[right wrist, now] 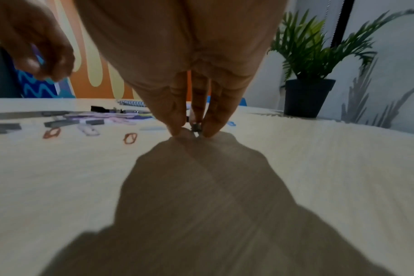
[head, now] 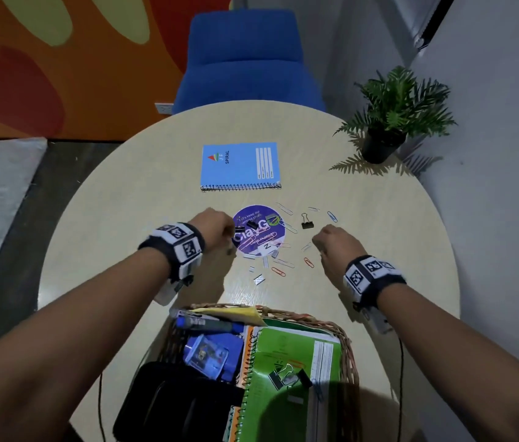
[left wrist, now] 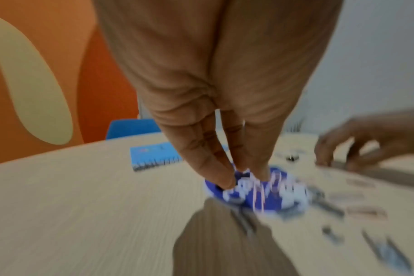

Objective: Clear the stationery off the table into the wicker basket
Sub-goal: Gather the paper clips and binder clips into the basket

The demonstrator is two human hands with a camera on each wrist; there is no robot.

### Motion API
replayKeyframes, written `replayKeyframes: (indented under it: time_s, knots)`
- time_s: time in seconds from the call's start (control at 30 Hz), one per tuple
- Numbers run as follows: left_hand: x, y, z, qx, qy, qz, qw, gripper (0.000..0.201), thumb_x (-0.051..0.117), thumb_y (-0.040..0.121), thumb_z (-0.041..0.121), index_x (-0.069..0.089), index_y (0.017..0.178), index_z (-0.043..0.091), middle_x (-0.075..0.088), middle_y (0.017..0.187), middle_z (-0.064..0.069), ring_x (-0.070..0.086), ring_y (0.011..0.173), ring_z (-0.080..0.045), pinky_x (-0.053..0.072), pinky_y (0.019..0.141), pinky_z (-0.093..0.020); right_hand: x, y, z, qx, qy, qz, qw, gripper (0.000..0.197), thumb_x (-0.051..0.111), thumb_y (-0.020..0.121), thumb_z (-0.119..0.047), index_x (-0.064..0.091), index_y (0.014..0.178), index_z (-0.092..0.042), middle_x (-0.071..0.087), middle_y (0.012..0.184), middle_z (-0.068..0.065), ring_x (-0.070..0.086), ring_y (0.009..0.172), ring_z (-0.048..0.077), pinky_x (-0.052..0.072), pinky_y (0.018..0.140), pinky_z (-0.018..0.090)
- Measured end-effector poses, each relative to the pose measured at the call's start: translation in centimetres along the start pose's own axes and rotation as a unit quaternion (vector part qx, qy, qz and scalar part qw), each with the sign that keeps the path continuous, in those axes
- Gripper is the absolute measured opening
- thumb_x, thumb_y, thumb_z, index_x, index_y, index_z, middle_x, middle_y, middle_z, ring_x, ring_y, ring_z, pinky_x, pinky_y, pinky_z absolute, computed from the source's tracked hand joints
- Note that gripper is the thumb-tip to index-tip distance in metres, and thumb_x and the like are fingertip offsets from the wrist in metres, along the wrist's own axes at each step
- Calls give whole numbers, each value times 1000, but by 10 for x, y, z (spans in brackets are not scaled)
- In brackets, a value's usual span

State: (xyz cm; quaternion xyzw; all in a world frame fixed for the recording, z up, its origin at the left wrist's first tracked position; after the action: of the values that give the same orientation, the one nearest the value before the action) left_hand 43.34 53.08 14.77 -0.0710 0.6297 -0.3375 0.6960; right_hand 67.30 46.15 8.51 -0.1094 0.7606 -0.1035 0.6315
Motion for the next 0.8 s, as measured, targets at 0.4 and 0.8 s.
replayKeyframes:
  time_s: [0.4, 0.8]
  knots:
    - [46, 33, -5, -40, 40, -25, 998, 22, 62, 85, 23, 64, 97, 4, 69, 98, -16, 65, 93, -34, 49, 72, -33, 11, -31, 7, 10, 83, 59, 995, 20, 54, 83, 1, 69, 91, -9, 66, 96, 10, 63, 80, 31, 53, 73, 38]
    - [-16, -28, 15, 79, 4, 48, 996, 16, 62, 83, 19, 66, 98, 15, 68, 90, -5, 55, 79, -21, 43, 71, -28, -40, -85, 1, 78, 358, 68, 928, 11, 62, 87, -4, 70, 85, -11, 64, 64, 0, 56, 42, -2, 44, 51, 9]
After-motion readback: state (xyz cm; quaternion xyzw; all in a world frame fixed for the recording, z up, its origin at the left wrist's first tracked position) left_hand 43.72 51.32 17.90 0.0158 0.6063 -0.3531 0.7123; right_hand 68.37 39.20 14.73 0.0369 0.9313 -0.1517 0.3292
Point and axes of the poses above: each hand's wrist, its own y-axis towards the middle knuckle, its own x-axis out of the palm, z = x × y, the point moved 6 cm from there along y, towards the middle knuckle
